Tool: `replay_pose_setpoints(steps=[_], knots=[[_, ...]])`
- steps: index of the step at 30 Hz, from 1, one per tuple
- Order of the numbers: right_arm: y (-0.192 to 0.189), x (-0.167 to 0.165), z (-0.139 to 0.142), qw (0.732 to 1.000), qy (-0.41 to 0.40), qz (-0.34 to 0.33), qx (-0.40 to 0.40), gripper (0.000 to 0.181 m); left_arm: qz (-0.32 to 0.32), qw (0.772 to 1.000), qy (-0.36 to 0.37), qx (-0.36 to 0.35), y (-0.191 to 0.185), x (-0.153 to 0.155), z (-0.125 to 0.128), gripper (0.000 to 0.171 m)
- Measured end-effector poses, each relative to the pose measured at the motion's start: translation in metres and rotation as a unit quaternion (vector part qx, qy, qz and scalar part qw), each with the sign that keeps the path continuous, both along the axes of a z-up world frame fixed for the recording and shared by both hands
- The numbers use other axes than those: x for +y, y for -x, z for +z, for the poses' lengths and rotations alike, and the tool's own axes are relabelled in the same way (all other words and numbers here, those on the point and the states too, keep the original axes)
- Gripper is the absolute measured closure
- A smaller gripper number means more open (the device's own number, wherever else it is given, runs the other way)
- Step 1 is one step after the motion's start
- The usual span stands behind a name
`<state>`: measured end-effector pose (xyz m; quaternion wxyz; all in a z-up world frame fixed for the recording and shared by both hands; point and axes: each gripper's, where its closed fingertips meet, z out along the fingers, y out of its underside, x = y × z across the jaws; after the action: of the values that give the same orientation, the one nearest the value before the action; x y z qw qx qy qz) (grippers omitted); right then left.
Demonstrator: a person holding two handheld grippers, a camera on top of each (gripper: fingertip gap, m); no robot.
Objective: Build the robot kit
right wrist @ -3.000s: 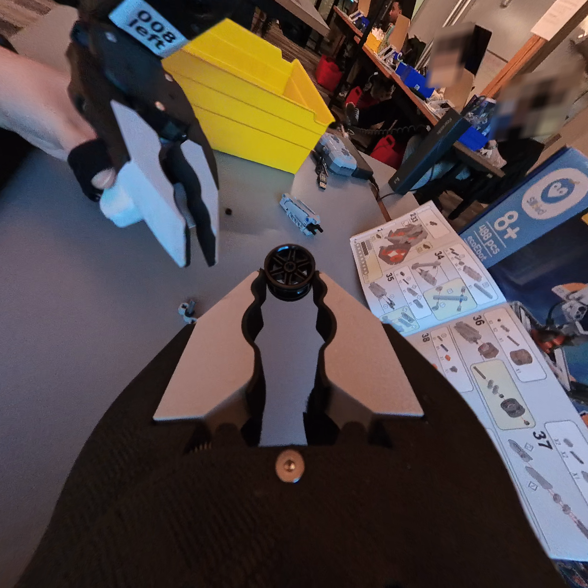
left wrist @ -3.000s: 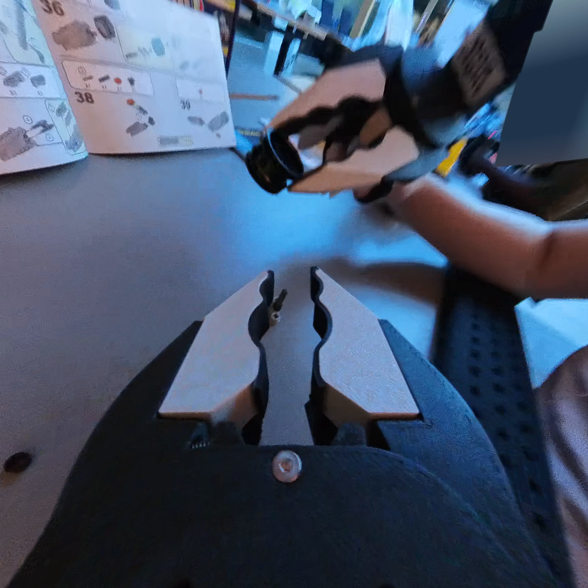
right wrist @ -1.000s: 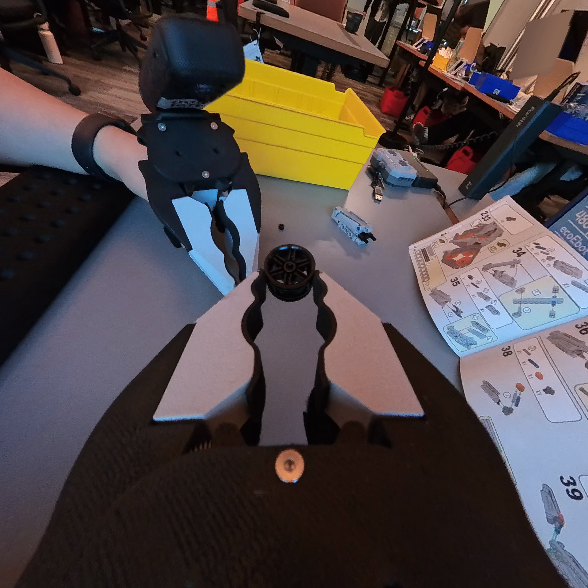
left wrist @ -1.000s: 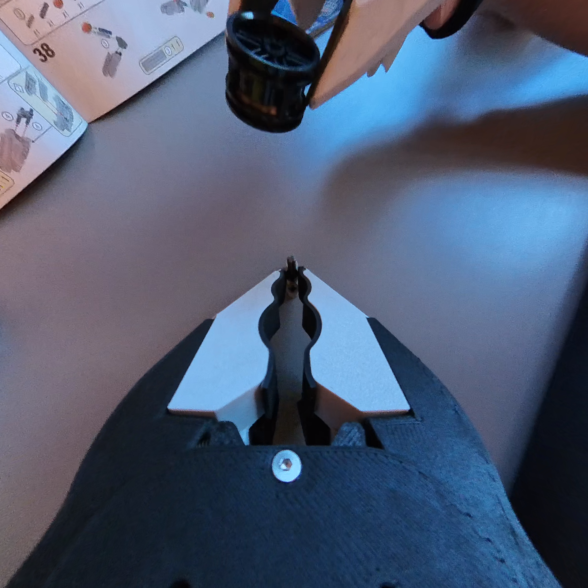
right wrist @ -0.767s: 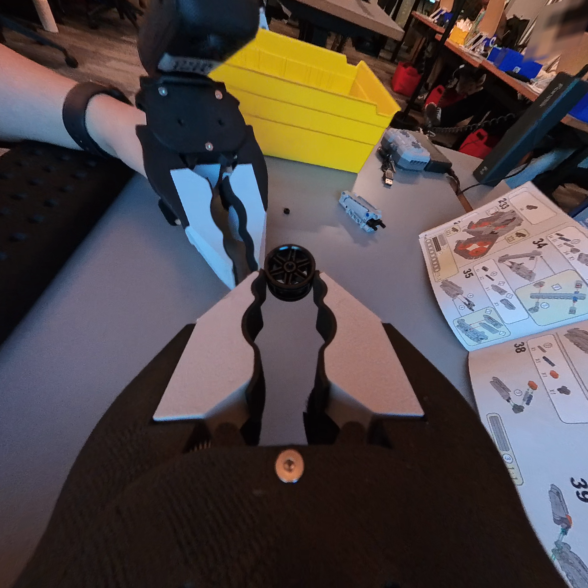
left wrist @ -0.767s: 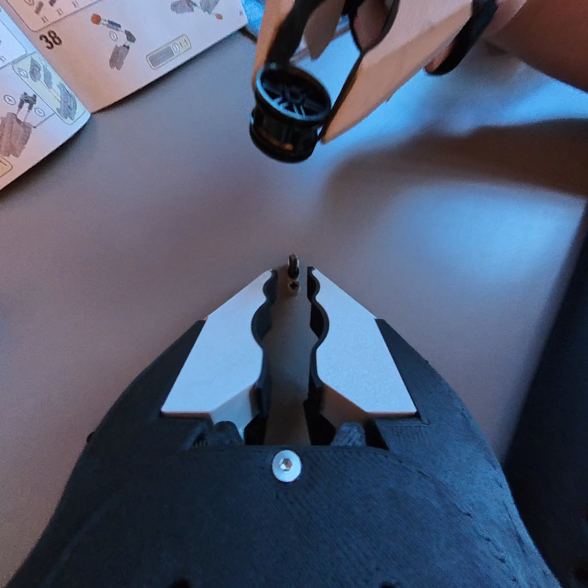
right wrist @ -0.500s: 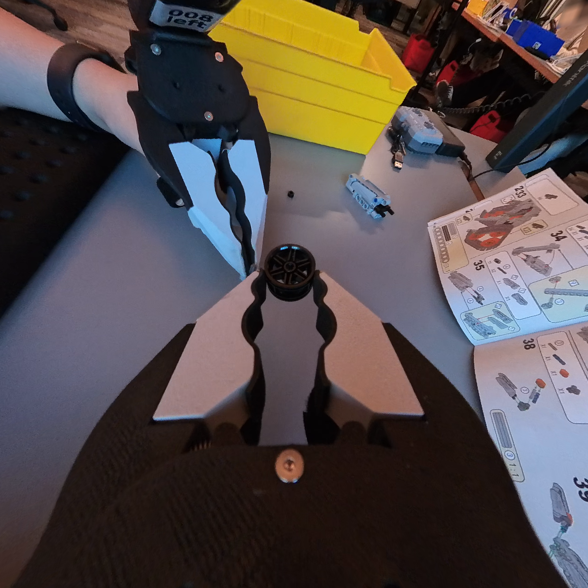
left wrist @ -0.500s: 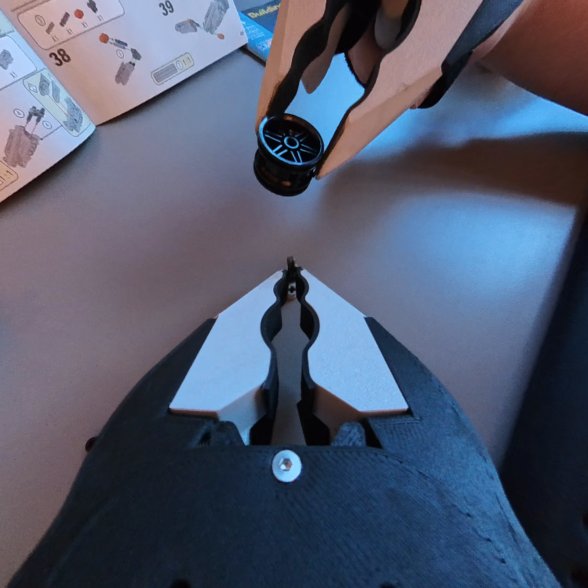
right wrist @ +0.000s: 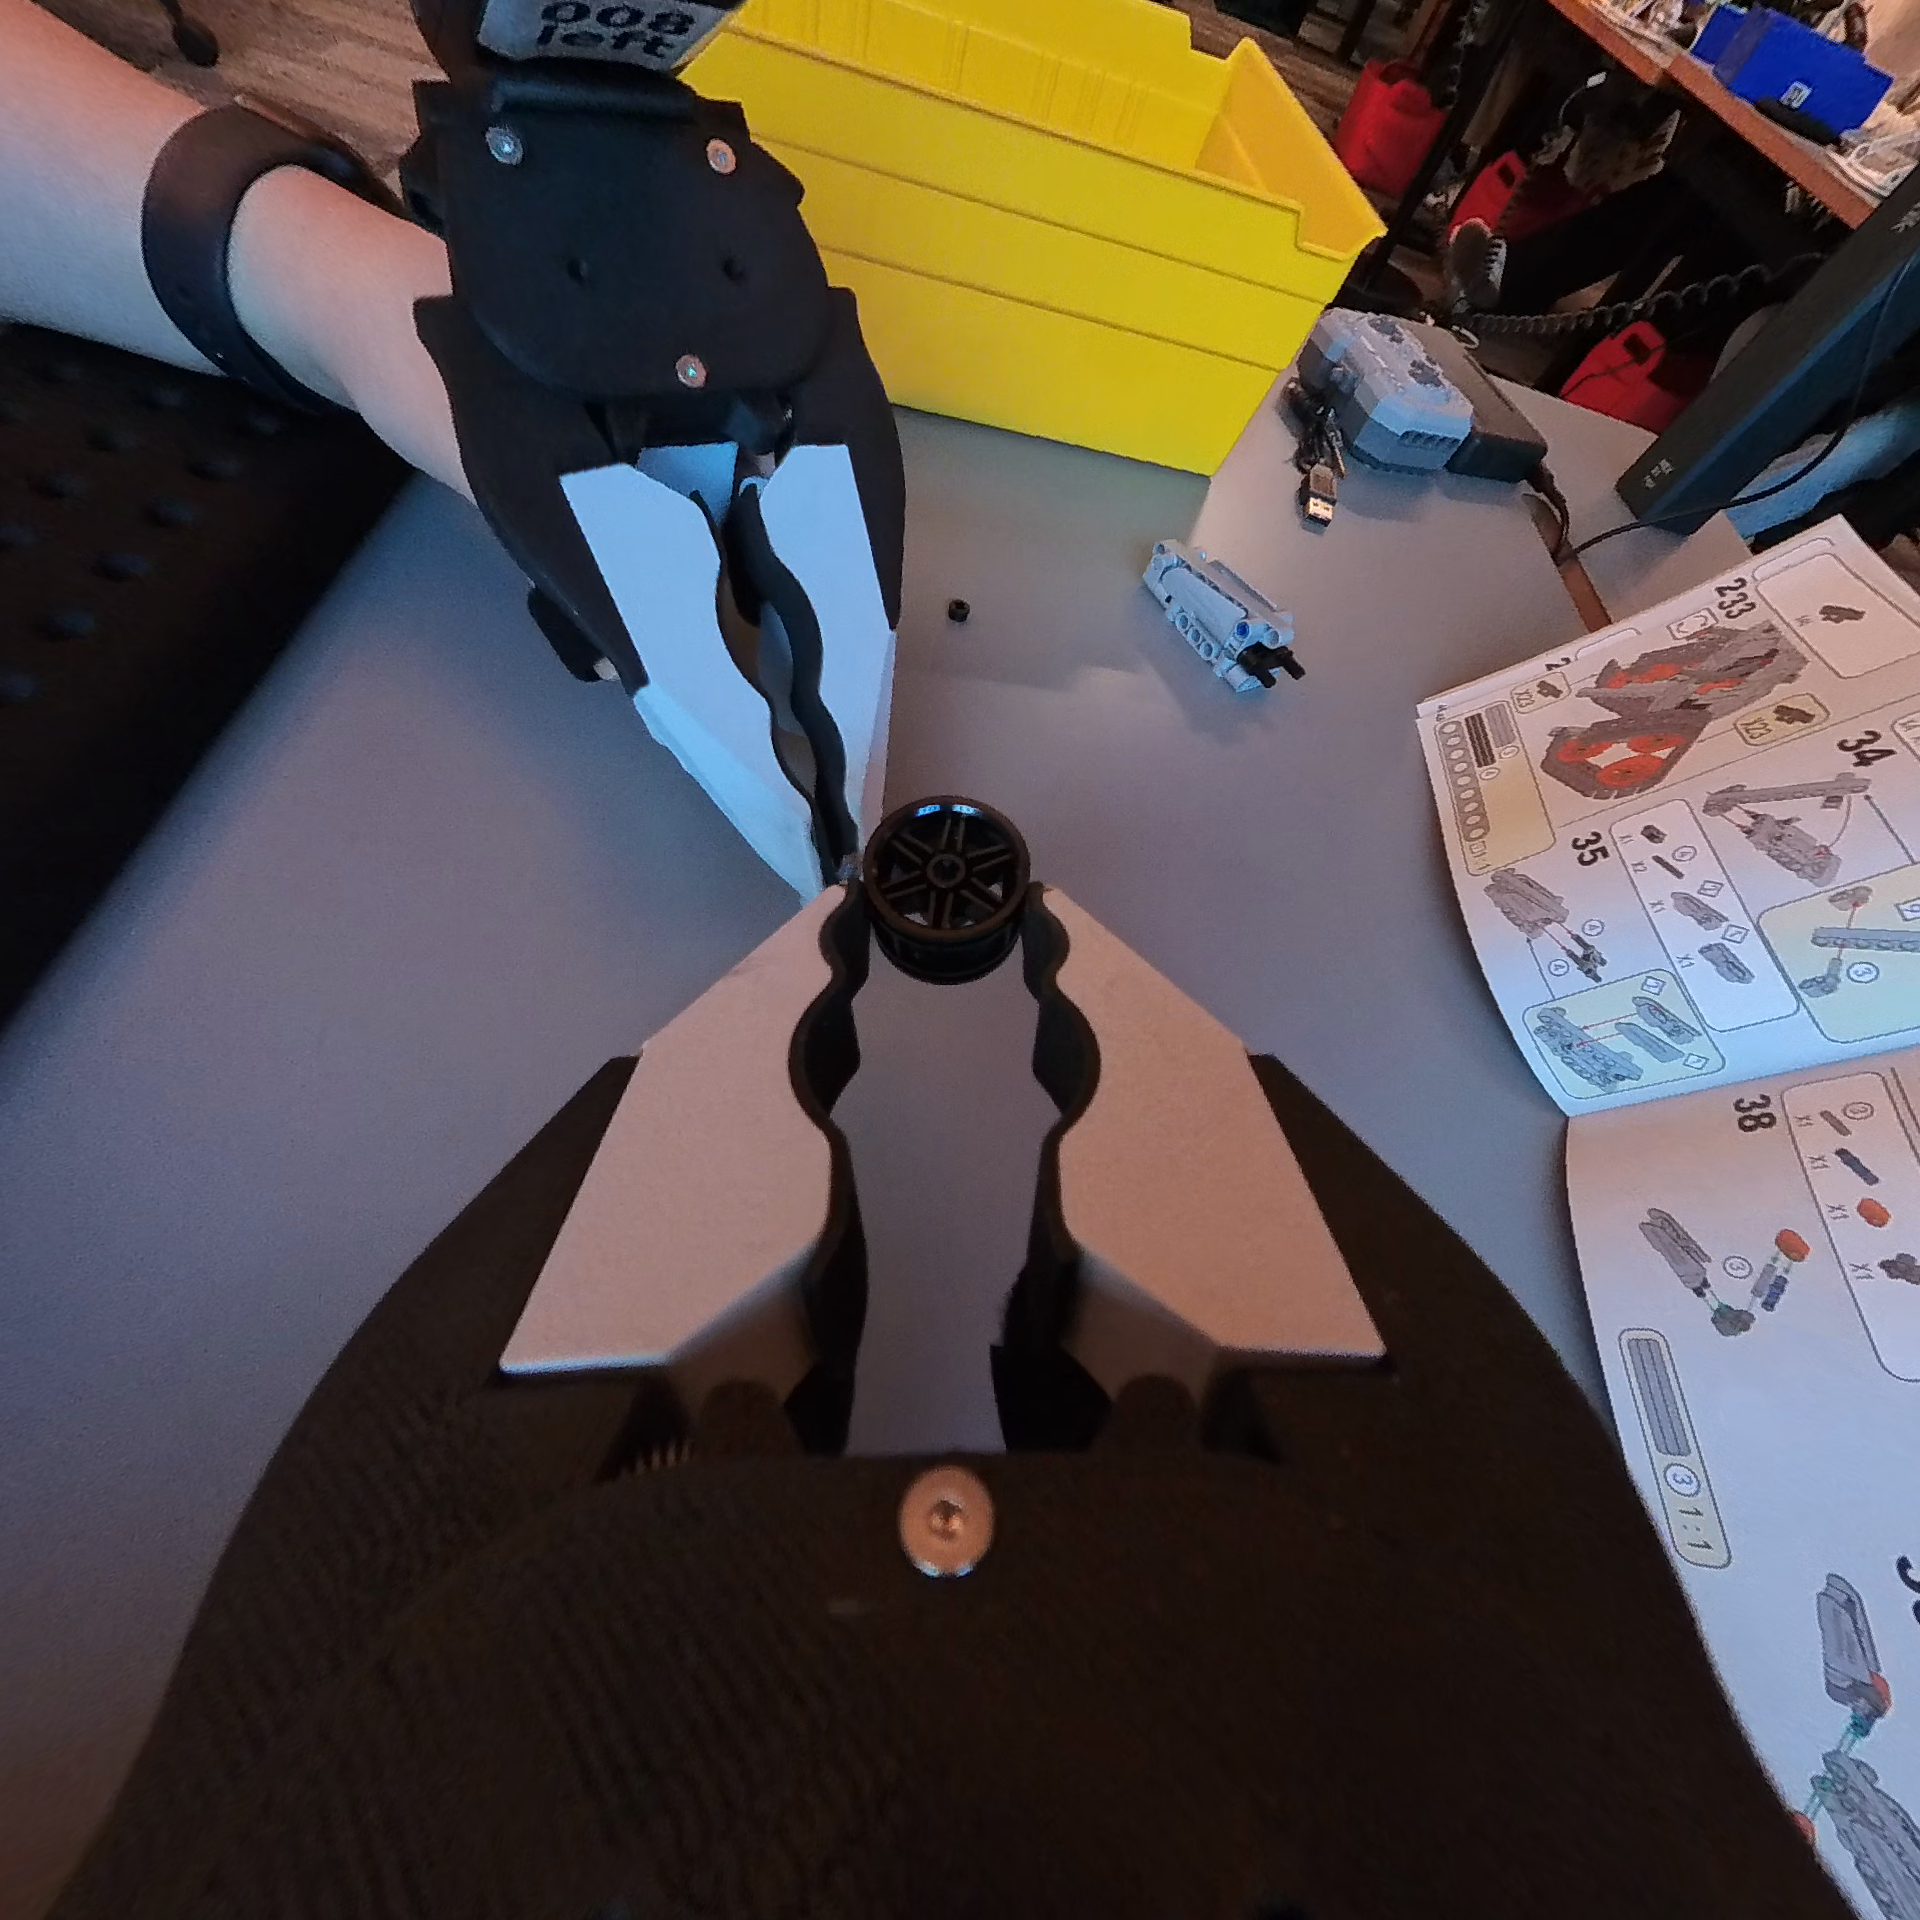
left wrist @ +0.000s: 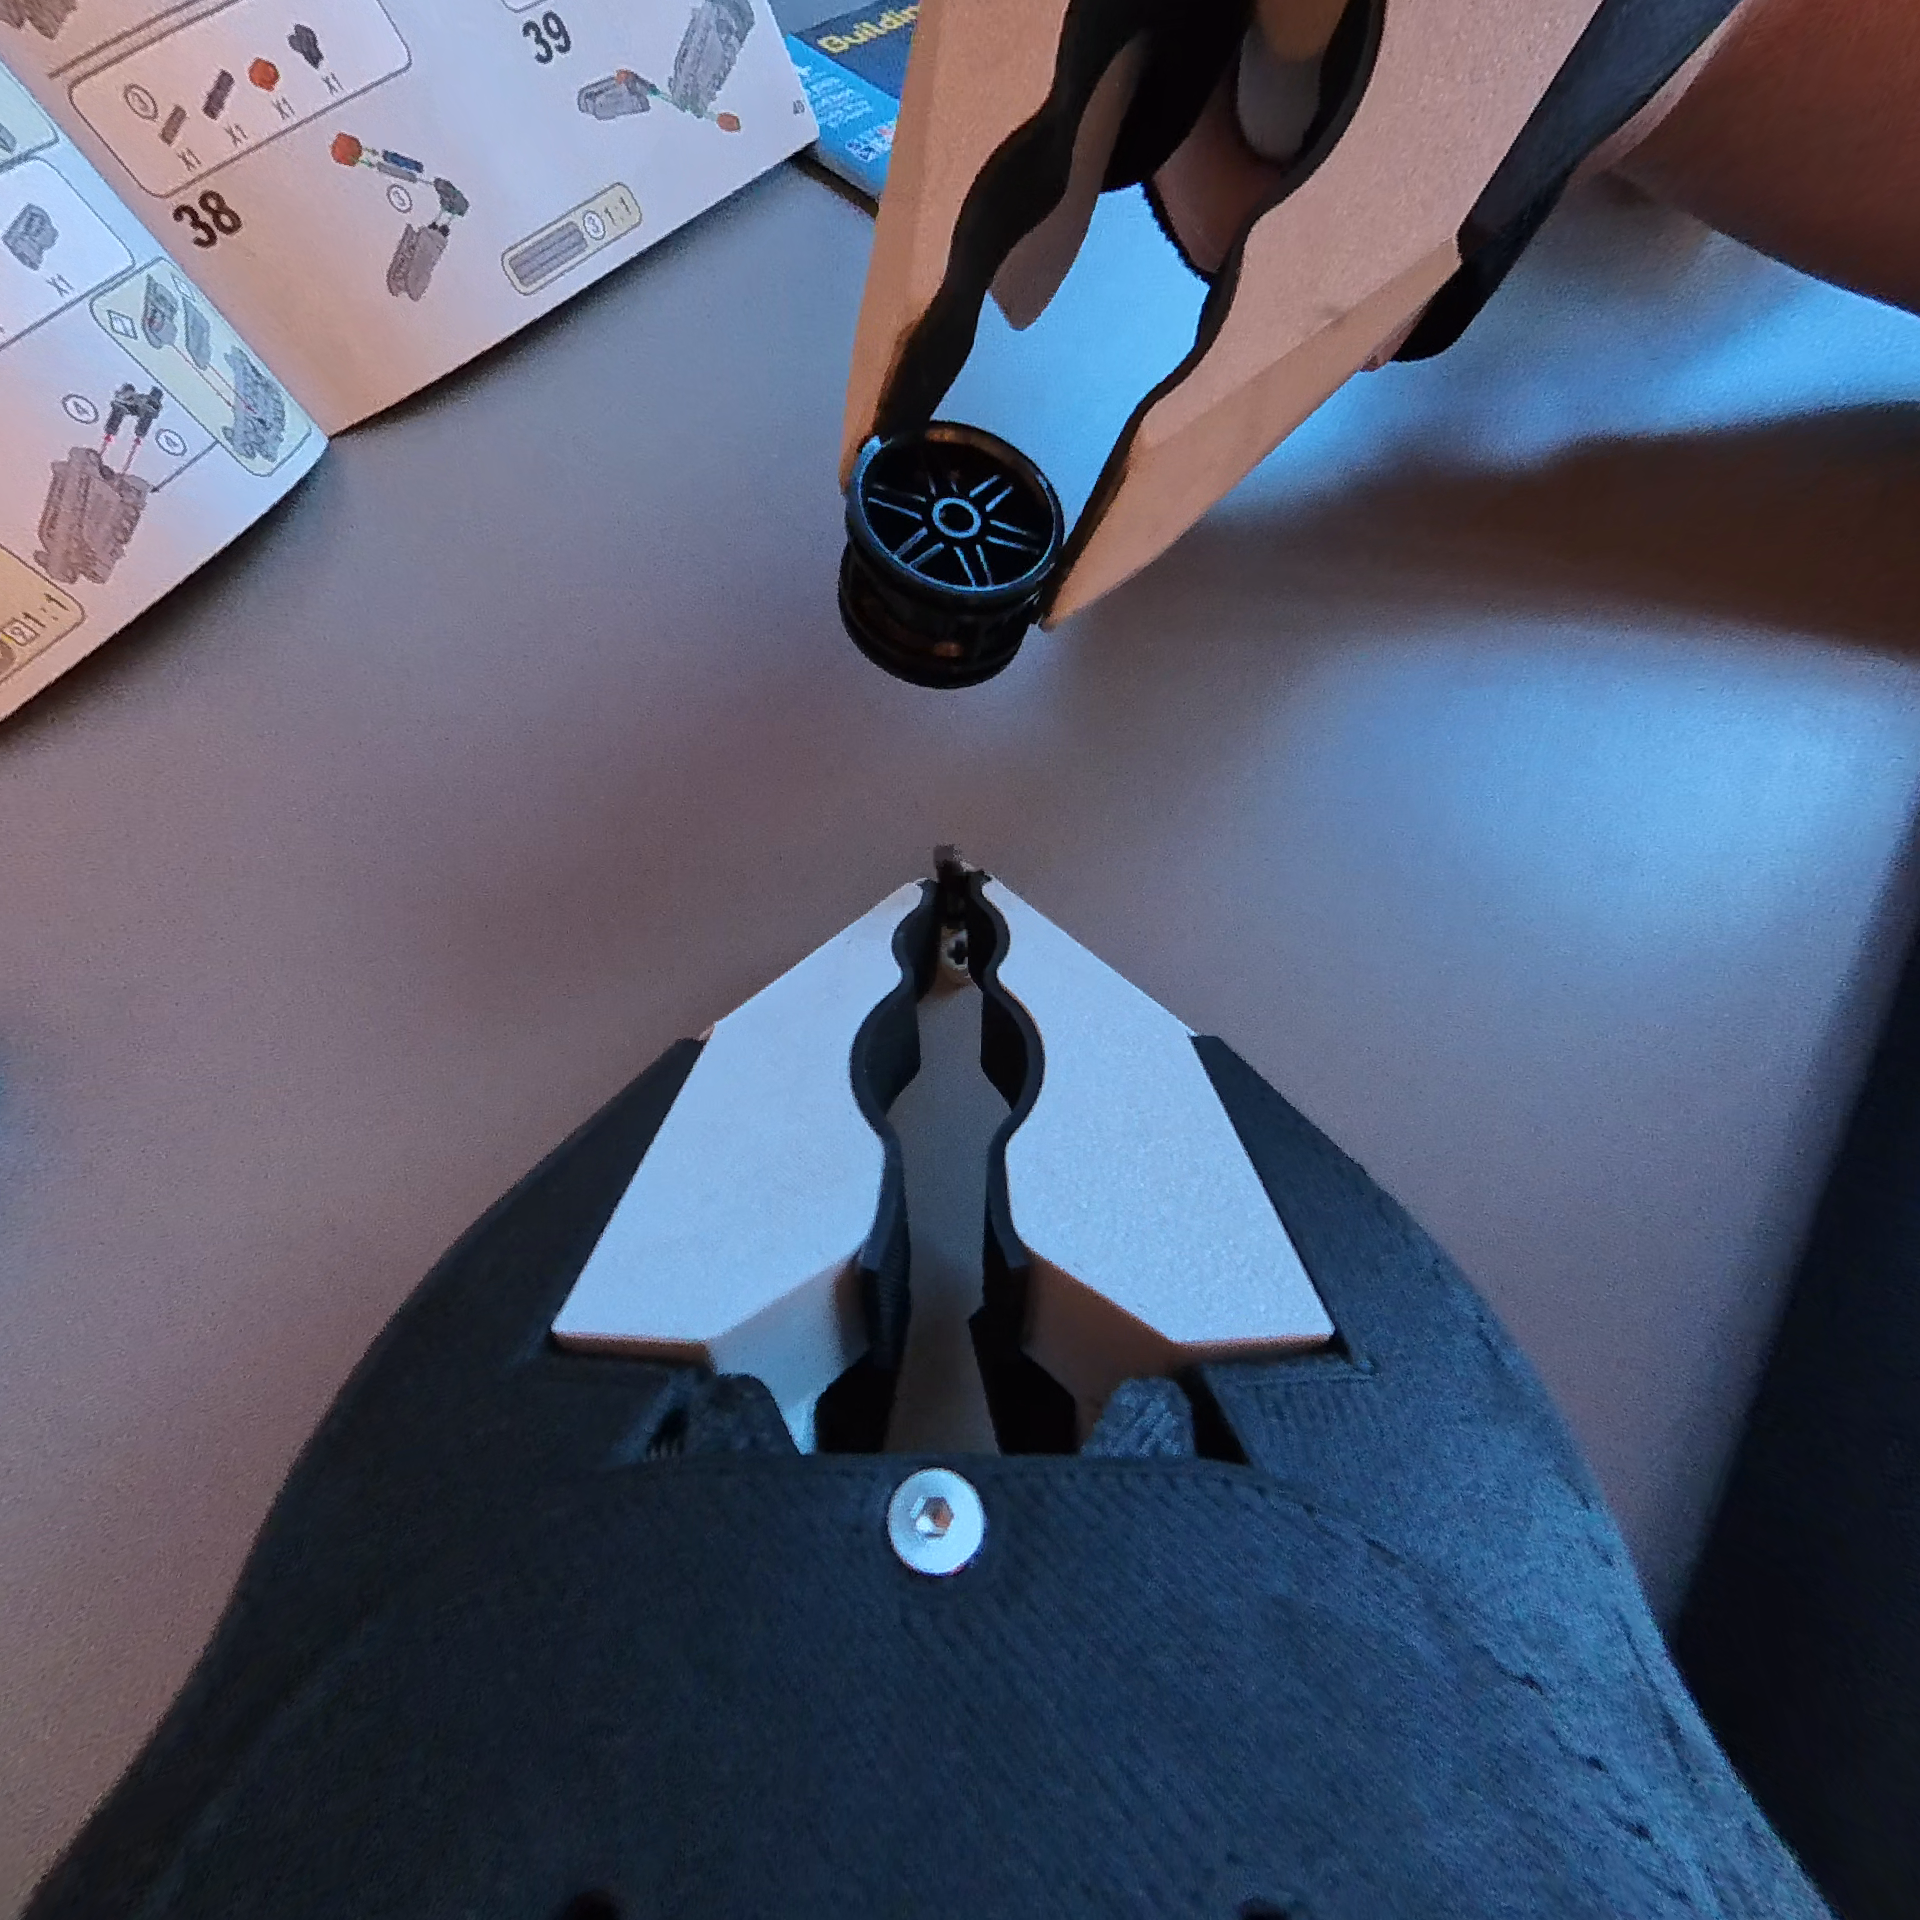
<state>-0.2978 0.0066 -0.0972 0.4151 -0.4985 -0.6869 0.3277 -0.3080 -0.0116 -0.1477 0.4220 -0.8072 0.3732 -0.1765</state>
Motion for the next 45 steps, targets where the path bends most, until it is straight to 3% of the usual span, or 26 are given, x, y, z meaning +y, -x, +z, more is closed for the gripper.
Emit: replay_pose_setpoints(steps=[14,20,26,30,35,40,45], knots=[[0.003,-0.015,-0.010,0.999,0.011,0.041,-0.012,0.152,-0.008,1.000,0.015,-0.010,-0.006,0.003,-0.001,0.169],[-0.004,-0.014,-0.009,0.997,0.057,0.057,-0.002,0.152,-0.029,0.998,0.050,-0.039,-0.013,0.003,-0.001,0.170],[-0.007,-0.017,-0.008,0.992,0.095,0.080,0.004,0.152,-0.060,0.998,0.001,-0.007,-0.020,-0.001,0.002,0.170],[-0.009,-0.022,0.007,0.989,0.112,0.092,0.022,0.152,-0.068,0.996,-0.050,-0.012,-0.022,-0.004,0.024,0.170],[-0.016,-0.004,0.051,0.983,0.133,0.056,0.110,0.152,-0.055,0.991,-0.122,-0.019,-0.018,-0.010,0.062,0.170],[-0.014,0.022,0.045,0.987,0.135,-0.029,0.077,0.153,-0.046,0.982,-0.113,-0.144,-0.011,-0.021,0.114,0.170],[0.008,-0.004,0.039,0.999,0.043,-0.026,0.014,0.153,-0.054,0.965,-0.076,-0.244,0.000,-0.022,0.147,0.170]])
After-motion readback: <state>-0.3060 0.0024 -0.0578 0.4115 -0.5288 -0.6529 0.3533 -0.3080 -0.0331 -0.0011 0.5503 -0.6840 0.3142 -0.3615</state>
